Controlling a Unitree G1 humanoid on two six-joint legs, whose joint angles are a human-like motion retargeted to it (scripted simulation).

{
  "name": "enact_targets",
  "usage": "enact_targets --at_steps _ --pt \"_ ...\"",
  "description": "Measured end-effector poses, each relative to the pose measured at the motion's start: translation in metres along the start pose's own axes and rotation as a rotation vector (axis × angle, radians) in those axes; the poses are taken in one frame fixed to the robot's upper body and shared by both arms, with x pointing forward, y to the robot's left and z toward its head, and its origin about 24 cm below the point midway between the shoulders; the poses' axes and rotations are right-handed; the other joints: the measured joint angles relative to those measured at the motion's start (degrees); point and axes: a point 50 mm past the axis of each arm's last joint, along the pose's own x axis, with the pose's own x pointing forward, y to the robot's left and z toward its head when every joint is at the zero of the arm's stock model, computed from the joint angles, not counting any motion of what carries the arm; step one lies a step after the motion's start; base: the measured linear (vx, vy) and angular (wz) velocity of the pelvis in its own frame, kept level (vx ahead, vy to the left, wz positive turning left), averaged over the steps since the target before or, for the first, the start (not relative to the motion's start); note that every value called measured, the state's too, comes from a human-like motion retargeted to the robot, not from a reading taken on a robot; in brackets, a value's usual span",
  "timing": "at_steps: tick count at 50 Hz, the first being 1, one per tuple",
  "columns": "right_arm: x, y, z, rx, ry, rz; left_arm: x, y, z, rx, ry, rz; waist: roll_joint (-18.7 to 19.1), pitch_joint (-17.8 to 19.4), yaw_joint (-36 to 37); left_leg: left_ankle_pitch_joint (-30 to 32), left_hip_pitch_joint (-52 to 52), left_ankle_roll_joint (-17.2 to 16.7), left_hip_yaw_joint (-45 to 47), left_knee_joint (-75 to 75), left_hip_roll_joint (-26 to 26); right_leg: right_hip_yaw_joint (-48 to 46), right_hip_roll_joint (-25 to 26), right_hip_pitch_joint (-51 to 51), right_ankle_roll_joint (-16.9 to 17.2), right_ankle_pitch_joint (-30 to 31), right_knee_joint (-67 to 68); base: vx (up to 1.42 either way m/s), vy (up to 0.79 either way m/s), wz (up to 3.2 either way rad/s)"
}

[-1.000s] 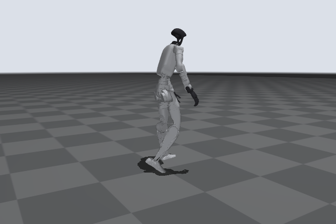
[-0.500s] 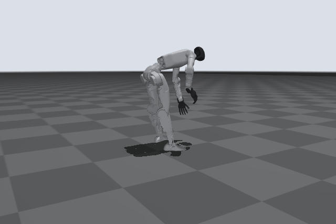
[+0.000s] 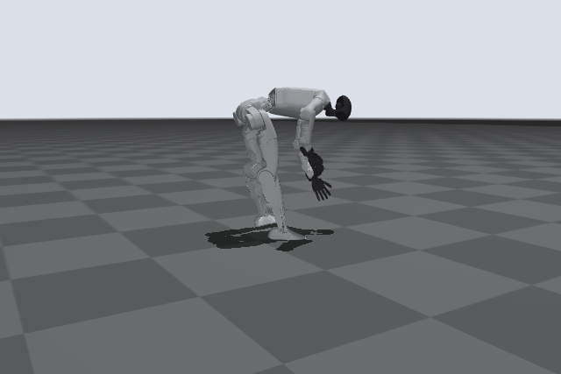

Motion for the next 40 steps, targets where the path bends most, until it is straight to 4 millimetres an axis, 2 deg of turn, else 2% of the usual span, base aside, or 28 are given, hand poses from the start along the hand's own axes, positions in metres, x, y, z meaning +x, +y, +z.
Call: enact_targets --at_steps 3,5,8,11,16,19,21,23,25,28,30,32,34,37,40 --pt "-0.005 -0.004 -0.010 -0.033 0.034 -0.010 -0.030 -0.034 -0.012 -0.007 -0.068 -0.168 0.9 0.0 1.6 -0.6 2.3 0.0 0.6 0.0 0.0 0.3 0.1 2.1 0.0 -0.3 0.0 0.04 -0.02 -0.18" --pt "-0.009 -0.009 -0.016 -0.066 0.054 -0.023 -0.049 -0.047 -0.020 -0.042 -0.086 -0.237 1.6 0.0 2.8 -1.0 3.8 0.0 0.6 0.0 -0.1 0.6 0.0 3.4 0.0 -0.5 0.0 0.07 -0.03 -0.05" --pt "-0.019 -0.040 -0.026 -0.182 0.076 -0.080 -0.075 -0.048 -0.033 -0.006 -0.094 -0.268 5.0 0.0 5.2 -1.4 5.7 0.0 0.0 0.0 0.1 -0.1 0.2 5.5 0.0 -1.2 0.0 0.05 -0.06 -0.01" --pt "-0.024 -0.043 -0.028 -0.161 0.089 -0.083 -0.081 -0.038 -0.046 0.094 -0.082 -0.245 4.9 0.0 7.0 -1.6 6.8 0.0 0.4 0.0 0.2 0.3 0.5 6.3 0.0 -1.2 0.0 -0.02 -0.05 -0.08" --pt "-0.020 -0.049 -0.025 -0.162 0.070 -0.066 -0.064 0.002 -0.069 0.335 0.014 -0.077 5.1 0.0 8.1 -1.6 6.3 0.0 0.3 0.0 0.4 0.2 0.7 5.7 0.0 -1.1 0.0 -0.01 -0.02 0.00" --pt "-0.012 -0.043 -0.021 -0.176 0.039 -0.034 -0.045 0.038 -0.073 0.432 0.110 0.083 4.4 0.0 6.8 -1.4 4.8 0.0 0.0 0.0 0.5 0.2 0.6 4.3 0.0 -0.9 0.0 0.00 0.00 0.00" --pt "-0.006 -0.039 -0.017 -0.181 0.014 -0.021 -0.032 0.070 -0.070 0.452 0.180 0.220 3.7 0.0 5.3 -1.2 3.4 0.0 -0.4 0.0 0.7 0.0 0.6 3.1 0.0 -0.7 0.0 0.00 0.00 0.00" --pt "-0.001 -0.038 -0.012 -0.185 -0.009 -0.020 -0.022 0.104 -0.059 0.428 0.243 0.368 3.1 0.0 3.5 -0.8 1.8 0.0 -0.9 0.0 0.8 -0.4 0.6 1.7 0.0 -0.5 0.0 -0.05 -0.01 0.16" --pt "0.005 -0.033 -0.005 -0.151 -0.038 -0.013 -0.012 0.137 -0.039 0.453 0.272 0.474 1.5 0.0 1.9 0.1 -0.6 0.0 0.4 0.1 1.5 -1.3 0.9 -1.0 0.0 -0.2 0.7 -0.10 -0.01 0.05" --pt "0.006 -0.031 -0.006 -0.191 -0.039 -0.019 -0.003 0.165 -0.008 0.370 0.262 0.606 0.9 0.0 -0.9 0.1 -2.4 0.0 -1.8 0.0 1.2 -1.1 0.7 -2.0 0.0 0.1 0.0 0.05 0.02 0.24" --pt "0.008 -0.030 -0.006 -0.192 -0.037 -0.035 0.005 0.170 0.014 0.360 0.220 0.612 0.3 0.0 -2.1 0.4 -3.7 0.0 -2.1 0.0 1.3 -1.3 0.7 -3.2 0.0 0.3 0.0 0.00 0.00 0.00" --pt "0.009 -0.030 -0.008 -0.192 -0.022 -0.058 0.015 0.159 0.031 0.350 0.171 0.555 -0.1 0.0 -2.7 0.5 -4.6 0.0 -2.2 0.0 1.3 -1.5 0.7 -4.1 0.0 0.4 0.0 0.00 0.00 0.00" --pt "0.011 -0.031 -0.013 -0.193 0.005 -0.081 0.024 0.137 0.042 0.326 0.126 0.458 -0.3 0.0 -2.7 0.5 -5.1 0.0 -2.1 0.0 1.2 -1.5 0.7 -4.5 0.0 0.5 0.0 0.00 0.00 0.00" --pt "0.013 -0.030 -0.024 -0.201 0.065 -0.099 0.033 0.090 0.047 0.254 0.062 0.276 -0.3 0.0 -1.9 0.4 -4.9 0.0 -1.9 0.0 1.0 -1.4 0.6 -4.4 0.0 0.5 0.0 0.00 0.00 0.00" --pt "0.013 -0.025 -0.040 -0.245 0.144 -0.072 0.029 0.035 0.045 0.152 -0.017 0.089 0.1 0.0 -0.9 0.2 -3.7 0.0 -1.7 0.0 0.8 -1.2 0.4 -3.2 0.0 0.4 0.0 0.00 0.00 0.00"
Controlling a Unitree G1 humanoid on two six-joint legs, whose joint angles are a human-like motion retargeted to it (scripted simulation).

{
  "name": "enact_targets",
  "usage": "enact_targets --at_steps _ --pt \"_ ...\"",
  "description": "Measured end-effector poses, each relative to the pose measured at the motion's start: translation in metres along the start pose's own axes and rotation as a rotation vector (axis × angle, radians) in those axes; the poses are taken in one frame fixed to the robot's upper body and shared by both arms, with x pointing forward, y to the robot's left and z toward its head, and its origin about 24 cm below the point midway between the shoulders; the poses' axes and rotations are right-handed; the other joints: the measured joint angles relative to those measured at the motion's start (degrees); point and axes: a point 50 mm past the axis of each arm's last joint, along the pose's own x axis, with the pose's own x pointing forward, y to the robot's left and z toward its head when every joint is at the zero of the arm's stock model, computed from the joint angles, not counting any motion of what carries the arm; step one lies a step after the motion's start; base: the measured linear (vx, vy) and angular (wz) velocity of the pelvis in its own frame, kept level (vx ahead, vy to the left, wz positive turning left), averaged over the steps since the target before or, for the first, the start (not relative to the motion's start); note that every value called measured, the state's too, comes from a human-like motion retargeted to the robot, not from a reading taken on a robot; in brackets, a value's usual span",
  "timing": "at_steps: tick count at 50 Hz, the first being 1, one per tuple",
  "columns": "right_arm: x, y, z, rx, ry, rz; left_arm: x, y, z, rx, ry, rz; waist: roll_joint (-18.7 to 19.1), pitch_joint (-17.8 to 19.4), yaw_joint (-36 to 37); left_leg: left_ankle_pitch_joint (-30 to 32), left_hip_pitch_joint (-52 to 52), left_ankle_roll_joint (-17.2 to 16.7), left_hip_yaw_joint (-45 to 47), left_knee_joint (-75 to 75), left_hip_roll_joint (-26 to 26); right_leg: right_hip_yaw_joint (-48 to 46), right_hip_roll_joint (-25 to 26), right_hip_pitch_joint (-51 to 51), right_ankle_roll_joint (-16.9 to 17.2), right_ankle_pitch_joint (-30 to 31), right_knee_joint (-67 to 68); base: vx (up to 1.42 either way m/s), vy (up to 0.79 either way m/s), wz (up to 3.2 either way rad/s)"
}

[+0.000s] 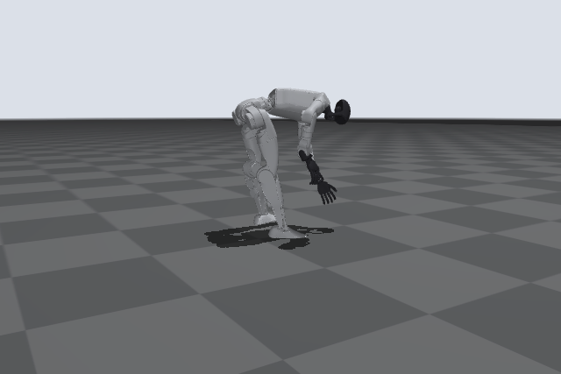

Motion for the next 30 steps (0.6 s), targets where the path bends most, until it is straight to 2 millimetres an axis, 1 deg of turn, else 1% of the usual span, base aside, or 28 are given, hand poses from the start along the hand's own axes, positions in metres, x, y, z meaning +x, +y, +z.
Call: enact_targets --at_steps 2,4,5,7,8,10,12,13,15,17,18,20,21,23,25,27,28,30 --pt "0.001 0.004 -0.008 -0.048 0.029 0.053 -0.015 -0.035 0.002 -0.086 -0.071 -0.117 0.2 0.0 0.8 -0.1 1.2 0.0 0.4 0.0 -0.1 0.0 0.0 1.1 0.0 0.0 0.0 -0.03 0.01 -0.13" --pt "0.002 0.006 -0.014 -0.057 0.053 0.099 -0.035 -0.063 0.000 -0.140 -0.140 -0.229 0.1 0.0 1.7 0.0 2.3 0.0 1.7 0.0 0.1 -0.2 0.2 1.8 0.0 -0.1 0.5 -0.12 0.00 -0.36" --pt "0.003 0.007 -0.017 -0.050 0.064 0.119 -0.046 -0.075 -0.002 -0.160 -0.172 -0.284 0.0 0.0 2.1 0.2 2.8 0.0 2.6 0.1 0.2 -0.4 0.2 1.9 0.0 -0.3 1.2 -0.04 0.01 -0.21" --pt "0.002 0.004 -0.024 -0.075 0.091 0.130 -0.062 -0.090 -0.011 -0.269 -0.144 -0.328 1.0 0.0 2.4 -0.7 4.6 0.0 1.1 0.0 -0.3 0.4 0.1 4.3 0.0 -0.2 0.0 0.08 0.01 -0.02" --pt "0.001 0.002 -0.026 -0.048 0.105 0.113 -0.069 -0.093 -0.019 -0.278 -0.132 -0.344 1.2 0.0 2.6 -0.8 5.3 0.0 1.2 0.0 -0.3 0.4 0.2 4.9 0.0 -0.3 0.0 0.00 0.00 0.00" --pt "-0.006 0.006 -0.030 -0.031 0.124 0.127 -0.080 -0.092 -0.039 -0.254 -0.091 -0.348 1.5 0.0 3.0 -1.1 6.6 0.0 1.1 0.0 -0.1 0.6 0.3 6.1 0.0 -0.6 0.0 0.00 0.00 0.00" --pt "-0.004 -0.004 -0.032 0.005 0.131 0.081 -0.085 -0.087 -0.062 -0.146 -0.041 -0.341 2.0 0.0 3.6 -1.0 7.1 0.0 1.4 0.0 -0.1 0.3 0.4 6.7 0.0 -0.7 0.0 -0.03 0.00 0.02" --pt "-0.005 -0.008 -0.035 -0.029 0.125 0.092 -0.086 -0.083 -0.073 -0.080 -0.022 -0.339 3.4 0.0 4.0 -0.6 6.8 0.0 1.4 0.0 0.1 -0.9 0.4 6.9 0.0 -1.0 0.0 0.00 0.00 0.00" --pt "-0.008 -0.011 -0.037 -0.014 0.128 0.085 -0.084 -0.065 -0.096 0.020 0.060 -0.254 4.0 0.0 4.3 -1.0 7.4 0.0 0.8 0.0 0.4 -0.4 0.6 7.3 0.0 -1.2 0.0 0.04 -0.07 0.01" --pt "-0.004 -0.019 -0.037 0.017 0.136 -0.011 -0.078 -0.039 -0.115 0.083 0.152 -0.133 3.3 0.0 4.7 -1.3 7.6 0.0 1.0 0.0 0.1 0.6 0.5 7.1 0.0 -1.0 0.0 0.01 -0.03 -0.01" --pt "-0.004 -0.019 -0.036 0.002 0.125 -0.007 -0.075 -0.026 -0.122 0.096 0.201 -0.069 3.1 0.0 4.9 -1.2 7.4 0.0 1.0 0.0 0.1 0.6 0.5 6.8 0.0 -0.9 0.0 0.00 0.00 0.00" --pt "-0.003 -0.015 -0.032 0.047 0.124 -0.020 -0.069 0.007 -0.135 0.118 0.307 0.075 2.8 0.0 4.5 -1.1 6.9 0.0 0.9 0.0 0.3 0.8 0.6 6.3 0.0 -0.9 0.0 0.00 0.00 0.00" --pt "-0.003 -0.015 -0.032 0.011 0.117 -0.007 -0.066 0.021 -0.136 0.114 0.335 0.139 2.7 0.0 4.5 -1.0 6.6 0.0 0.7 0.0 0.4 0.8 0.5 5.9 0.0 -0.8 0.0 0.00 0.00 0.00" --pt "0.000 -0.016 -0.027 0.001 0.086 -0.006 -0.058 0.052 -0.134 0.108 0.384 0.291 2.4 0.0 4.2 -0.7 5.4 0.0 0.7 0.0 0.5 0.8 0.6 4.7 0.0 -0.6 0.0 0.00 0.00 0.00" --pt "0.002 -0.015 -0.021 -0.005 0.060 -0.002 -0.050 0.081 -0.124 0.107 0.399 0.424 2.2 0.0 3.4 -0.4 4.0 0.0 0.5 0.0 0.6 0.7 0.6 3.3 0.0 -0.4 0.0 -0.08 -0.01 0.05" --pt "0.007 -0.009 -0.009 0.043 0.012 0.036 -0.038 0.105 -0.105 0.189 0.358 0.445 1.6 0.0 2.6 -1.6 -1.7 0.0 1.9 6.1 2.5 -0.9 0.5 -1.0 0.0 -1.3 3.6 -0.26 0.02 0.02" --pt "0.006 -0.004 -0.006 0.063 0.005 0.045 -0.033 0.115 -0.095 0.194 0.340 0.470 1.0 0.0 2.1 -1.9 -2.8 0.0 1.9 7.2 2.8 -1.0 0.5 -1.7 0.0 -1.1 3.7 0.00 0.00 0.00" --pt "0.008 -0.008 -0.006 -0.006 -0.005 0.036 -0.026 0.127 -0.076 0.086 0.315 0.578 1.4 0.0 0.9 0.5 0.2 0.0 0.1 0.0 0.9 0.2 0.8 -0.3 0.0 0.2 0.0 0.19 -0.04 0.34"
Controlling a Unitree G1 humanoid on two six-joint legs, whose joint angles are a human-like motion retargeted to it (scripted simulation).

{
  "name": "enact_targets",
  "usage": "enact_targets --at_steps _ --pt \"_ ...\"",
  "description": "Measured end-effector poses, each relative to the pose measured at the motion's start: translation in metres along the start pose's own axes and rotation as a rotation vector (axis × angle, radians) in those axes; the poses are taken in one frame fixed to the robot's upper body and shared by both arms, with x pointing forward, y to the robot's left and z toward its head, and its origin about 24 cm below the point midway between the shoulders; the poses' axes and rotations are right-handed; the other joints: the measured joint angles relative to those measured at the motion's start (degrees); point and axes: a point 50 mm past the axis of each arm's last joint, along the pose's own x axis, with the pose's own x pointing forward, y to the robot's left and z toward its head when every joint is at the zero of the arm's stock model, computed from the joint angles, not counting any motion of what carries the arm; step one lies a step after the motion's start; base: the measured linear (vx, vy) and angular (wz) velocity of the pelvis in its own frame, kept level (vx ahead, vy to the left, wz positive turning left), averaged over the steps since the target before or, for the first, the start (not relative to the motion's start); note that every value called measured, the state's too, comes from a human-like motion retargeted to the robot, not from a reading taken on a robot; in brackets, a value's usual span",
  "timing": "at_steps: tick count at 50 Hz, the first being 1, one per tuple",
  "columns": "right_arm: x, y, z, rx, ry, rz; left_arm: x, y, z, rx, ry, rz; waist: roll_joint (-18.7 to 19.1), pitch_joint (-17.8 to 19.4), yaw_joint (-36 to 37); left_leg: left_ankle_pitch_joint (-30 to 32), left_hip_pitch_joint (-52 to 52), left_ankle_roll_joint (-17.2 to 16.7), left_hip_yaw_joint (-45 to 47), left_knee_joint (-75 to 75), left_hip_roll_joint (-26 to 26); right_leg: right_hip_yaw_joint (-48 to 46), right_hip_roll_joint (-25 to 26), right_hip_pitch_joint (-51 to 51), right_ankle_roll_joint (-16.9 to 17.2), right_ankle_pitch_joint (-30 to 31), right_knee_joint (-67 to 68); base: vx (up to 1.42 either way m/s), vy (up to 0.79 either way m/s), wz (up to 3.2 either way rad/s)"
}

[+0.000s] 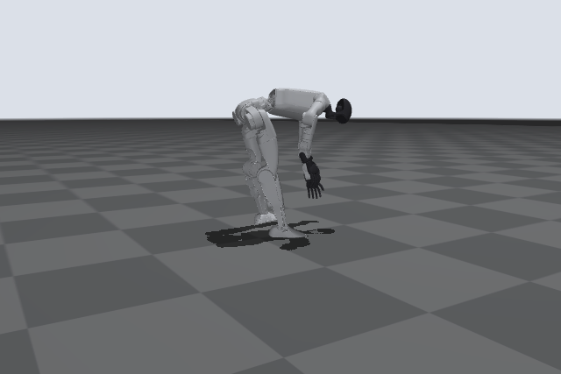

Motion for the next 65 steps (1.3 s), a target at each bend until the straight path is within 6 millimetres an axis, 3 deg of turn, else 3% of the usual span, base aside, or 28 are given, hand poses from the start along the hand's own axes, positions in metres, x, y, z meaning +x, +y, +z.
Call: enact_targets --at_steps 4,8,10,13,15,18,20,23,25,27,29,30,32,35,37,39,44,48,54,57,65 --pt "-0.002 0.006 0.000 -0.002 0.007 0.019 -0.002 -0.013 0.036 -0.073 -0.050 -0.008 -0.4 0.0 -1.4 0.3 -1.4 0.0 -0.2 0.0 0.0 -0.5 0.0 -1.2 0.0 0.2 0.0 0.03 -0.01 0.07" --pt "-0.005 0.012 -0.009 -0.010 0.055 0.048 -0.032 -0.065 0.066 -0.147 -0.139 -0.172 -0.8 0.0 -1.9 0.1 -1.0 0.0 0.3 0.0 -0.5 -0.6 -0.2 -0.9 0.0 0.2 0.0 -0.04 0.05 -0.08" --pt "-0.006 0.014 -0.015 0.007 0.081 0.078 -0.062 -0.102 0.078 -0.131 -0.241 -0.344 -1.6 0.0 -1.3 0.4 -0.8 0.0 2.7 0.3 -0.2 -1.1 0.0 -0.9 0.0 0.6 0.1 -0.14 0.04 -0.29" --pt "-0.013 0.012 -0.031 -0.082 0.128 0.124 -0.119 -0.148 0.084 -0.166 -0.371 -0.599 0.0 0.0 -1.2 -0.5 1.8 0.0 0.9 0.0 -0.9 -0.8 -0.4 2.0 0.0 -0.2 0.0 0.09 0.08 -0.23" --pt "-0.016 0.011 -0.037 -0.113 0.145 0.157 -0.159 -0.168 0.086 -0.152 -0.500 -0.762 0.5 0.0 -1.1 -0.8 3.5 0.0 0.9 0.0 -1.0 -0.8 -0.5 3.7 0.0 -0.5 0.0 0.05 0.08 -0.26" --pt "-0.018 0.007 -0.040 -0.090 0.154 0.161 -0.209 -0.179 0.084 -0.117 -0.712 -0.944 0.9 0.0 -0.8 -1.1 6.0 0.0 1.0 0.0 -1.1 -0.8 -0.6 6.2 0.0 -0.9 0.0 0.04 0.05 -0.26" --pt "-0.020 0.003 -0.039 -0.039 0.161 0.126 -0.230 -0.177 0.076 -0.081 -0.826 -1.011 1.3 0.0 -0.5 -1.4 7.6 0.0 1.1 0.0 -1.1 -0.7 -0.8 7.8 0.0 -1.2 0.0 0.05 0.04 -0.17" --pt "-0.024 -0.003 -0.038 0.005 0.158 0.076 -0.236 -0.170 0.054 0.018 -0.901 -1.057 1.6 0.0 0.5 -1.9 9.8 0.0 1.4 0.0 -1.3 -0.6 -1.1 9.9 0.0 -1.6 0.0 0.00 0.00 0.00" --pt "-0.024 -0.007 -0.037 0.022 0.153 0.045 -0.224 -0.164 0.032 0.133 -0.910 -1.032 1.7 0.0 1.3 -2.3 11.2 0.0 1.6 0.0 -1.4 -0.6 -1.3 11.2 0.0 -2.0 0.0 0.00 0.00 0.00" --pt "-0.023 -0.010 -0.036 0.025 0.150 0.015 -0.198 -0.153 0.001 0.258 -0.834 -0.941 1.8 0.0 2.3 -2.6 12.4 0.0 1.9 0.1 -1.6 -0.6 -1.4 12.4 0.0 -2.3 0.0 0.00 0.00 0.00" --pt "-0.021 -0.011 -0.037 -0.002 0.153 0.004 -0.163 -0.136 -0.038 0.341 -0.642 -0.792 1.5 0.0 3.3 -3.0 13.6 0.0 2.0 0.1 -1.6 -0.6 -1.6 13.4 0.0 -2.8 0.3 0.00 0.00 0.00" --pt "-0.019 -0.011 -0.039 -0.042 0.154 0.015 -0.146 -0.123 -0.060 0.353 -0.504 -0.701 1.2 0.0 4.0 -3.1 14.3 0.0 2.1 0.1 -1.6 -0.5 -1.7 13.9 0.0 -3.1 0.6 0.05 0.03 -0.19" --pt "-0.021 0.004 -0.040 -0.078 0.172 0.046 -0.104 -0.077 -0.110 0.318 -0.127 -0.404 0.0 0.0 3.9 -3.6 16.0 0.5 2.3 0.1 -1.8 -0.1 -2.1 15.1 0.0 -3.8 1.3 0.07 0.04 -0.16" --pt "-0.016 0.002 -0.045 -0.121 0.207 0.039 -0.074 0.000 -0.165 0.194 0.355 0.025 -0.3 0.0 5.1 -4.3 18.2 0.7 2.3 0.2 -1.9 0.0 -2.4 16.8 0.0 -4.9 2.7 0.07 0.05 -0.13" --pt "-0.016 0.002 -0.048 -0.144 0.226 0.058 -0.067 0.039 -0.183 0.157 0.473 0.171 -0.8 0.0 6.2 -4.9 20.0 0.9 2.2 0.3 -2.0 0.0 -2.7 18.3 0.0 -5.3 3.4 0.10 0.05 -0.15" --pt "-0.018 0.005 -0.052 -0.159 0.240 0.074 -0.068 0.066 -0.197 0.157 0.492 0.215 -1.6 0.0 7.2 -6.0 22.3 1.1 2.3 0.6 -2.2 0.2 -2.9 20.4 0.0 -5.8 4.0 0.13 0.06 -0.14" --pt "-0.035 0.012 -0.069 -0.161 0.323 0.094 -0.093 0.099 -0.234 0.261 0.497 0.170 -3.2 0.0 10.3 -10.6 29.7 2.2 2.4 3.6 -2.6 0.9 -4.1 28.2 0.0 -8.0 5.3 0.21 0.14 -0.11" --pt "-0.050 0.014 -0.088 -0.161 0.426 0.103 -0.126 0.102 -0.263 0.303 0.600 0.159 -2.6 0.0 12.8 -14.6 36.5 4.4 2.1 5.7 -4.1 0.8 -6.9 34.9 0.0 -10.3 8.5 0.31 0.31 0.02" --pt "-0.057 0.015 -0.099 -0.120 0.512 0.092 -0.181 0.063 -0.286 0.221 0.648 -0.068 0.8 -0.1 15.3 -18.0 45.0 7.1 0.4 6.3 -6.3 0.3 -11.4 38.6 -1.1 -13.0 19.9 0.28 0.28 0.24" --pt "-0.053 0.022 -0.096 -0.123 0.513 0.093 -0.207 0.041 -0.286 0.092 0.644 -0.186 2.1 0.0 15.8 -17.6 47.4 6.1 -1.3 4.5 -6.6 2.6 -9.9 38.4 -0.4 -13.8 19.8 0.16 -0.02 0.53" --pt "-0.022 0.045 -0.077 -0.314 0.428 0.241 -0.279 0.000 -0.273 -0.234 0.683 -0.452 3.9 0.0 16.0 -14.1 44.1 0.1 -7.9 0.0 -6.3 1.1 -3.4 34.3 0.0 -14.1 0.0 0.05 -0.32 0.96"
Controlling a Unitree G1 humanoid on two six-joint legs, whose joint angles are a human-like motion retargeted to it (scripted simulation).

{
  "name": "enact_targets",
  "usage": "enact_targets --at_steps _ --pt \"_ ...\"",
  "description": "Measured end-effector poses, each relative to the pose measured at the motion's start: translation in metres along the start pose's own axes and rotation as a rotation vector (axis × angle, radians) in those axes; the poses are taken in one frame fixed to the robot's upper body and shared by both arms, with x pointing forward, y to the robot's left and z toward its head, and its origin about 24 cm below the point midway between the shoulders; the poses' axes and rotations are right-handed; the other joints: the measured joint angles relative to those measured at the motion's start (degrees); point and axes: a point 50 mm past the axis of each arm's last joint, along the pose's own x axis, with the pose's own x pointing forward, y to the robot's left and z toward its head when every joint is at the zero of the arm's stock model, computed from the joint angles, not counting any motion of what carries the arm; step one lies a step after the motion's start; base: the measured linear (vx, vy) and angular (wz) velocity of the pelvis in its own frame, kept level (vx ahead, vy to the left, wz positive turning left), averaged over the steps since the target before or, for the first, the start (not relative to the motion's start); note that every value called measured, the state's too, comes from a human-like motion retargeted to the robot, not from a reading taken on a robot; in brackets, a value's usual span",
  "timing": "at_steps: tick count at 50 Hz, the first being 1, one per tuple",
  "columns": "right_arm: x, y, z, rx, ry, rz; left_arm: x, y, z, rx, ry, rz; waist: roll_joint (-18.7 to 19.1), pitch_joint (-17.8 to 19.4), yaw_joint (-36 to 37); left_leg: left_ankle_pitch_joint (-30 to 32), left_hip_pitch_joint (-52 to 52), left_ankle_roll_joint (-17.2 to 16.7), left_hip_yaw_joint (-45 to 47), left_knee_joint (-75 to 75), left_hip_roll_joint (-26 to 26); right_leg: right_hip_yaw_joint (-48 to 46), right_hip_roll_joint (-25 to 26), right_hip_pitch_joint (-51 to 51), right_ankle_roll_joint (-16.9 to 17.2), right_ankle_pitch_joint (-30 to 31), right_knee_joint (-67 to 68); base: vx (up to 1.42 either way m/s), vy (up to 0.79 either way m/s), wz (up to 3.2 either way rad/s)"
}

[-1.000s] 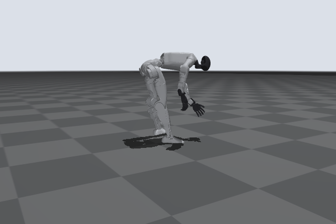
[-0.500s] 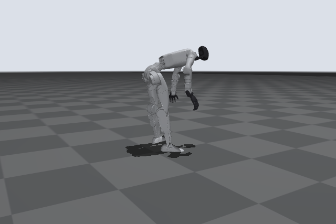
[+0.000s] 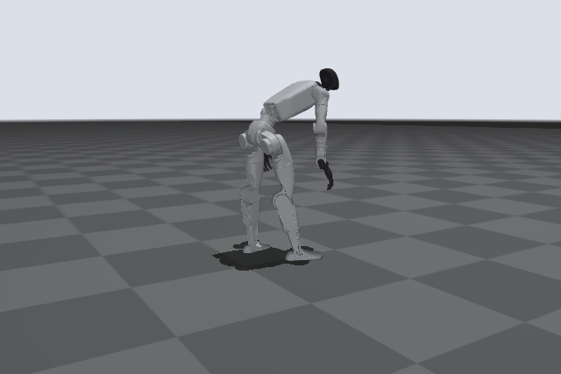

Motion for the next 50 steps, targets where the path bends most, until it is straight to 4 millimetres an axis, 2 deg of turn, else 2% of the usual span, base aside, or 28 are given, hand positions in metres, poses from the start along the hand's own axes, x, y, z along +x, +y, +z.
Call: enact_targets --at_steps 3,6,7,10,12,14,15,17,20,23,25,27,28,30,32,34,36,38,40,43,45,47,48,50 --pt "0.018 -0.024 0.013 -0.173 -0.056 0.009 -0.014 -0.024 -0.008 -0.033 0.009 -0.110 1.9 0.0 0.2 1.6 -5.8 0.0 -3.3 0.0 -1.1 -1.8 -0.7 -5.5 0.0 1.9 0.0 0.00 -0.31 1.58" --pt "0.036 -0.064 0.035 -0.339 -0.117 -0.025 -0.028 -0.043 -0.013 -0.072 0.018 -0.186 4.3 0.0 0.4 3.9 -13.2 0.6 -6.2 0.0 -2.6 -5.4 -3.0 -11.3 0.0 6.8 0.0 0.01 -0.23 1.87" --pt "0.042 -0.081 0.044 -0.396 -0.124 -0.041 -0.031 -0.047 -0.014 -0.098 0.026 -0.208 5.0 0.0 0.4 4.9 -15.9 0.9 -6.6 0.0 -3.2 -6.6 -3.9 -13.4 0.0 8.4 0.0 -0.01 -0.17 1.97" --pt "0.056 -0.153 0.069 -0.602 -0.099 -0.253 -0.042 -0.052 -0.017 -0.165 0.044 -0.218 8.3 0.0 0.6 8.0 -24.8 2.4 -4.6 1.5 -4.5 -9.9 -6.5 -19.9 0.0 12.0 0.0 0.01 -0.17 2.12" --pt "0.056 -0.203 0.087 -0.548 -0.042 -0.405 -0.048 -0.052 -0.021 -0.197 0.064 -0.210 10.1 0.0 0.9 9.3 -30.8 3.5 0.8 3.9 -4.8 -11.4 -7.6 -24.1 0.0 13.0 0.0 0.02 -0.16 2.17" --pt "0.051 -0.245 0.103 -0.356 0.007 -0.515 -0.053 -0.051 -0.025 -0.225 0.089 -0.200 11.7 0.0 1.3 10.0 -35.4 4.5 7.8 5.4 -4.6 -12.7 -8.3 -27.8 0.0 13.3 0.3 0.03 -0.15 1.98" --pt "0.047 -0.262 0.111 -0.227 0.019 -0.552 -0.056 -0.050 -0.027 -0.238 0.101 -0.195 12.3 0.0 1.6 10.1 -37.3 4.9 11.3 5.8 -4.3 -13.3 -8.5 -29.6 0.0 13.2 0.7 0.04 -0.14 1.61" --pt "0.042 -0.281 0.126 0.032 0.007 -0.567 -0.062 -0.046 -0.031 -0.255 0.118 -0.187 12.9 0.0 2.1 9.9 -39.4 5.1 16.0 5.1 -4.0 -14.1 -8.3 -32.4 0.0 12.7 1.5 0.06 -0.13 1.18" --pt "0.042 -0.278 0.148 0.237 -0.063 -0.480 -0.068 -0.037 -0.035 -0.273 0.130 -0.188 12.2 0.0 2.8 9.8 -40.5 4.7 17.9 2.5 -3.7 -14.7 -7.6 -35.3 0.0 12.1 2.6 0.08 -0.11 0.49" --pt "0.050 -0.243 0.165 0.129 -0.155 -0.362 -0.072 -0.034 -0.036 -0.304 0.133 -0.203 11.1 0.0 3.1 10.3 -40.4 4.2 17.0 0.5 -3.4 -14.8 -7.0 -36.3 0.0 11.6 3.4 0.07 -0.09 0.07" --pt "0.053 -0.214 0.174 0.052 -0.248 -0.296 -0.076 -0.042 -0.038 -0.265 0.106 -0.328 14.0 0.0 3.1 2.6 -48.0 3.8 16.3 18.3 1.8 -17.9 -8.9 -37.2 0.0 7.7 9.0 0.05 -0.03 0.09" --pt "0.055 -0.183 0.173 -0.088 -0.283 -0.264 -0.074 -0.034 -0.038 -0.373 0.143 -0.200 10.5 0.0 2.8 9.7 -39.9 4.2 16.6 2.1 -2.7 -14.7 -6.7 -35.3 0.0 10.9 3.5 0.05 -0.17 -0.31" --pt "0.054 -0.169 0.173 -0.096 -0.309 -0.242 -0.075 -0.032 -0.037 -0.389 0.143 -0.187 10.2 0.0 2.8 10.2 -38.8 4.3 16.7 1.0 -2.8 -14.6 -6.4 -34.5 0.0 10.9 3.1 0.05 -0.09 -0.44" --pt "0.051 -0.147 0.172 -0.018 -0.384 -0.175 -0.080 -0.037 -0.039 -0.363 0.111 -0.275 13.2 0.0 3.0 2.3 -45.0 4.0 16.5 18.7 2.4 -17.7 -7.8 -33.7 0.0 7.5 7.3 0.04 0.02 -0.40" --pt "0.047 -0.133 0.169 -0.013 -0.430 -0.127 -0.081 -0.036 -0.038 -0.430 0.110 -0.237 13.2 0.0 3.2 1.7 -43.6 4.2 16.4 19.0 2.7 -17.8 -7.2 -31.9 0.0 7.6 6.3 0.05 -0.03 -0.56" --pt "0.045 -0.132 0.165 0.007 -0.457 -0.147 -0.083 -0.030 -0.039 -0.449 0.104 -0.203 13.0 0.0 2.9 1.6 -41.7 4.3 16.4 18.3 2.7 -17.7 -6.7 -30.2 0.0 7.7 5.5 0.05 -0.05 -0.55" --pt "0.044 -0.140 0.158 0.024 -0.461 -0.198 -0.084 -0.024 -0.040 -0.452 0.104 -0.179 12.8 0.0 2.4 1.7 -39.9 4.2 16.5 17.4 2.5 -17.6 -6.3 -28.7 0.0 7.8 4.9 0.05 -0.03 -0.45" --pt "0.044 -0.156 0.151 0.024 -0.441 -0.274 -0.085 -0.020 -0.042 -0.445 0.108 -0.166 12.5 0.0 1.9 1.9 -38.5 4.2 16.6 16.7 2.3 -17.4 -6.1 -27.6 0.0 8.0 4.5 0.05 -0.01 -0.35" --pt "0.045 -0.180 0.141 0.012 -0.397 -0.364 -0.086 -0.018 -0.044 -0.431 0.116 -0.164 12.4 0.0 1.4 2.0 -37.5 4.2 16.7 16.2 2.2 -17.3 -6.1 -26.8 0.0 8.2 4.2 0.04 0.00 -0.25" --pt "0.045 -0.229 0.126 0.054 -0.283 -0.521 -0.086 -0.017 -0.046 -0.355 0.122 -0.196 12.2 0.0 0.9 2.0 -37.2 4.1 17.1 16.7 2.4 -17.0 -6.0 -26.6 0.0 8.2 4.3 0.01 0.00 -0.07" --pt "0.042 -0.253 0.115 0.021 -0.216 -0.572 -0.085 -0.018 -0.046 -0.355 0.123 -0.193 11.9 0.0 0.8 1.9 -37.4 4.5 17.5 17.2 2.3 -16.8 -6.3 -26.7 0.0 8.5 4.2 0.00 0.00 0.00" --pt "0.037 -0.288 0.113 0.095 -0.105 -0.654 -0.079 -0.013 -0.041 -0.267 0.086 -0.234 10.8 0.0 0.2 2.2 -38.0 4.1 18.1 17.3 2.3 -16.3 -6.6 -27.8 0.0 8.6 4.7 0.00 0.00 0.00" --pt "0.033 -0.300 0.107 0.092 -0.061 -0.702 -0.079 -0.016 -0.042 -0.290 0.097 -0.221 11.1 0.0 0.4 1.9 -38.5 4.1 18.3 18.3 2.7 -16.2 -6.5 -28.2 0.0 8.8 4.9 0.00 0.00 0.00" --pt "0.030 -0.311 0.109 0.085 -0.024 -0.704 -0.072 -0.014 -0.034 -0.255 0.058 -0.226 9.7 0.0 -0.2 2.0 -39.1 4.3 18.8 18.2 2.3 -15.5 -7.1 -29.4 0.0 9.2 5.2 0.00 0.00 0.00"
